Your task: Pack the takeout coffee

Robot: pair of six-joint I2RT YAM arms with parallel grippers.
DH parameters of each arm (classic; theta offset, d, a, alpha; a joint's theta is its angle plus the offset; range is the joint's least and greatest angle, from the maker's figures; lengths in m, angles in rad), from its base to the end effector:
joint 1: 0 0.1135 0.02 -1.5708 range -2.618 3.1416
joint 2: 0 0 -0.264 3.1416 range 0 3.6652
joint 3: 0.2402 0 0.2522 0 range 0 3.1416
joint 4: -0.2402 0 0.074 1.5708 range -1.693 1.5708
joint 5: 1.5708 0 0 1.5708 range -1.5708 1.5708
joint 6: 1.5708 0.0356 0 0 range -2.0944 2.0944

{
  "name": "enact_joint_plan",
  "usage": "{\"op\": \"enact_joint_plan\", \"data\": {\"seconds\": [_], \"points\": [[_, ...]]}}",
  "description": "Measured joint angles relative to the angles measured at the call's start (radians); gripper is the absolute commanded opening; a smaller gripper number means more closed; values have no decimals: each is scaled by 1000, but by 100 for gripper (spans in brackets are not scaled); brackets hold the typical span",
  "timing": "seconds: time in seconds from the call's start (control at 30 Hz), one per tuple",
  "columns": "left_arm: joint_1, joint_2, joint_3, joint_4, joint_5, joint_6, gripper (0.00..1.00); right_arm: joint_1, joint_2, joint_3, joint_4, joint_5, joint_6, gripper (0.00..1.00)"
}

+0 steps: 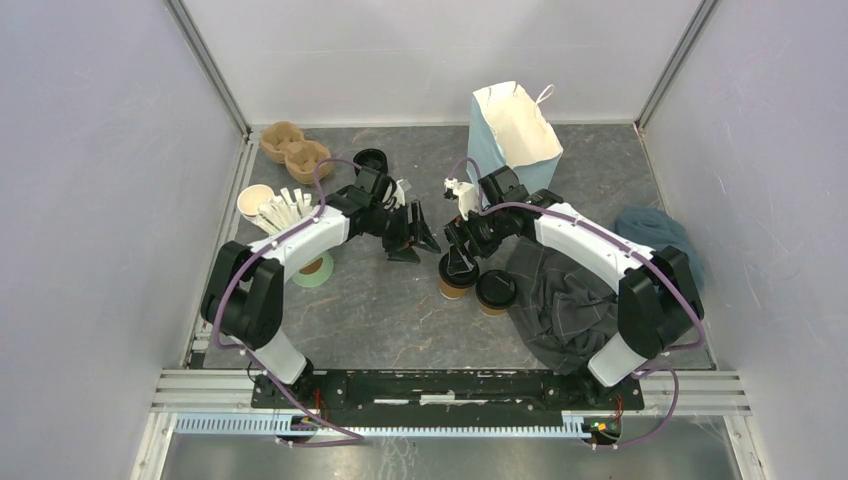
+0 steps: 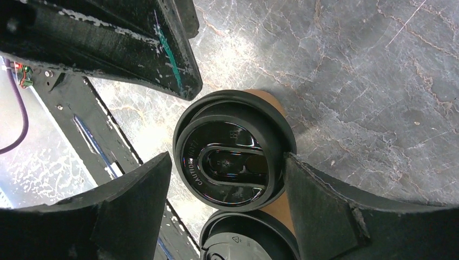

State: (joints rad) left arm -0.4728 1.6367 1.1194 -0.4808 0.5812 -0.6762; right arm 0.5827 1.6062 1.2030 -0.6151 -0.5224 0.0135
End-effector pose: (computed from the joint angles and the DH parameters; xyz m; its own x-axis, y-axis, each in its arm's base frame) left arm 0.2904 -0.1705 0.2207 -0.9876 -0.0824 -0.1339 0.0352 0.7142 -0.6990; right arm 0.2685 0.1982 0.2472 -0.7201 -0.4605 -0.5190 -0.6859 0.5858 0.4318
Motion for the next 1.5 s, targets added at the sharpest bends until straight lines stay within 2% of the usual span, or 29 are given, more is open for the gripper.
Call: {"op": "enact_joint_plan", "data": {"seconds": [0.1,0.37,0.6,0.9,0.97,1.1,1.23,1.37,1.5], "points": [[-3,6,4,18,24,-2,75,2,0,3,-2,0,2,79],[-52,21,9,58,76,-8,75,26,0,22,-1,7,4,78],[-111,93,51,-7,30,-6,64,32,0,22,-4,9,8,78],[-118,86,53,-52,-25,-8,53,28,-7,77,-29,34,44,80],[-118,74,53,-57,-43,-8,53,18,-20,80,-36,53,60,75],[-119,39,44,-72,-87,-9,55,-8,-67,66,-39,59,104,61],[-118,25,37,-78,-92,-10,56,-10,-112,-12,-23,36,139,56],[-119,25,29,-76,-79,-12,58,-7,-102,-63,-21,28,143,48],[-119,25,20,-69,-63,-12,58,-8,-82,-86,0,26,143,46]]}}
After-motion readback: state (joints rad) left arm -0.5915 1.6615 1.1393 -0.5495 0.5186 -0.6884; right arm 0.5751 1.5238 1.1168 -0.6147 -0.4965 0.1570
